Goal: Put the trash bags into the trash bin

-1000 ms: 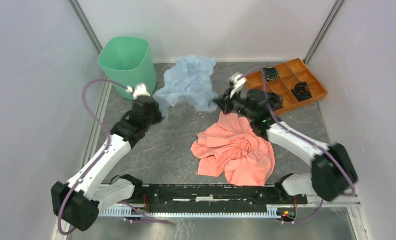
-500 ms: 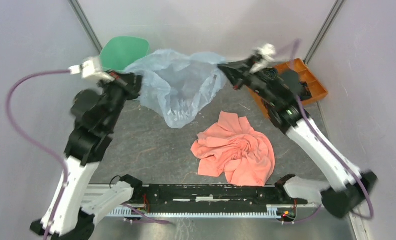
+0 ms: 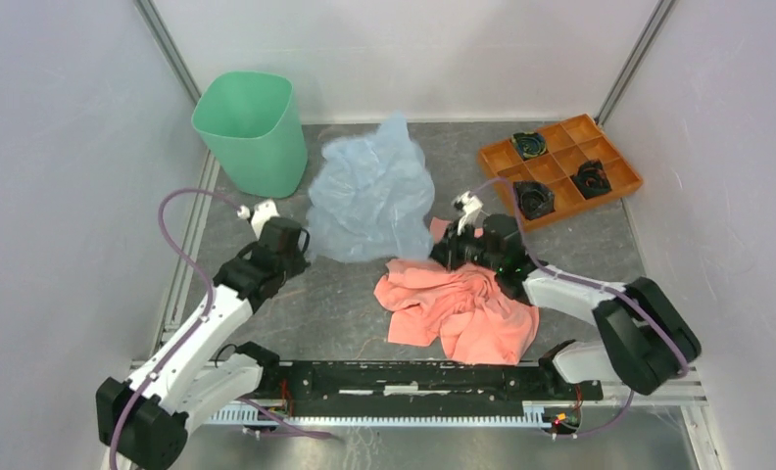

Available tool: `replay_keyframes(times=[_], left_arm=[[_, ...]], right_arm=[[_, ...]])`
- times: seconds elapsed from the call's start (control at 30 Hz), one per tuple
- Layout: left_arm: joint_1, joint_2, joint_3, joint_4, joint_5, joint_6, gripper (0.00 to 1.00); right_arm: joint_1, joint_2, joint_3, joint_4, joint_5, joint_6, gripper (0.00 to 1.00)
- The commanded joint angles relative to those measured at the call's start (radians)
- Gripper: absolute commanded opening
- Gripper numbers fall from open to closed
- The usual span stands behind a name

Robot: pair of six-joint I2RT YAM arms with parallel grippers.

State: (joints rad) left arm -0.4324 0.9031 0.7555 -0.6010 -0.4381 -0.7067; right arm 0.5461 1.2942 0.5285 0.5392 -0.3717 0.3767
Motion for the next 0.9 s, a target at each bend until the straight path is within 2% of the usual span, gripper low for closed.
replay_keyframes(times=[0.0,0.1,0.2,0.3,0.37,0.4,0.47,0.53,0.6,0.7,0.77,0.83,0.87], left_arm=[[0.003,-0.131,-0.011,0.03,0.108,-0.052,0.02],[0.003,-0.129,0.11,0.159,0.158,0.046,0.02],[0.002,-0.043,0.386,0.163,0.197,0.179,0.02],[0.003,-0.015,0.612,0.182,0.254,0.244,0.02],[0.002,-0.074,0.634,0.264,0.28,0.259,0.02],[0.003,-0.115,0.598,0.325,0.278,0.26,0.02],[0.002,-0.215,0.439,0.439,0.239,0.256,0.02],[0.002,-0.282,0.291,0.458,0.136,0.203,0.02],[0.002,-0.293,0.173,0.324,0.003,0.093,0.02],[0.003,-0.229,0.042,0.103,-0.021,-0.095,0.02],[0.003,-0.184,-0.033,0.021,0.045,-0.199,0.02],[0.003,-0.166,-0.088,0.029,0.128,-0.234,0.02],[0.003,-0.172,-0.097,0.05,0.15,-0.235,0.02]], right_arm=[[0.007,0.036,0.054,0.01,-0.17,0.083,0.01],[0.007,0.048,0.303,-0.183,-0.131,-0.042,0.01],[0.008,0.045,0.62,-0.36,-0.078,-0.156,0.01],[0.008,-0.035,0.77,-0.351,-0.078,-0.178,0.01],[0.011,-0.139,0.714,-0.213,-0.081,-0.153,0.01],[0.012,-0.194,0.625,-0.096,-0.077,-0.138,0.01],[0.013,-0.305,0.437,0.11,-0.053,-0.123,0.01],[0.015,-0.342,0.277,0.191,0.016,-0.12,0.01],[0.015,-0.312,0.217,0.046,0.107,-0.112,0.01],[0.015,-0.18,0.139,-0.107,0.084,-0.029,0.01],[0.015,-0.075,0.034,-0.017,-0.084,0.098,0.01],[0.026,0.033,-0.052,0.183,-0.247,0.231,0.01],[0.039,0.059,-0.056,0.207,-0.274,0.244,0.01]])
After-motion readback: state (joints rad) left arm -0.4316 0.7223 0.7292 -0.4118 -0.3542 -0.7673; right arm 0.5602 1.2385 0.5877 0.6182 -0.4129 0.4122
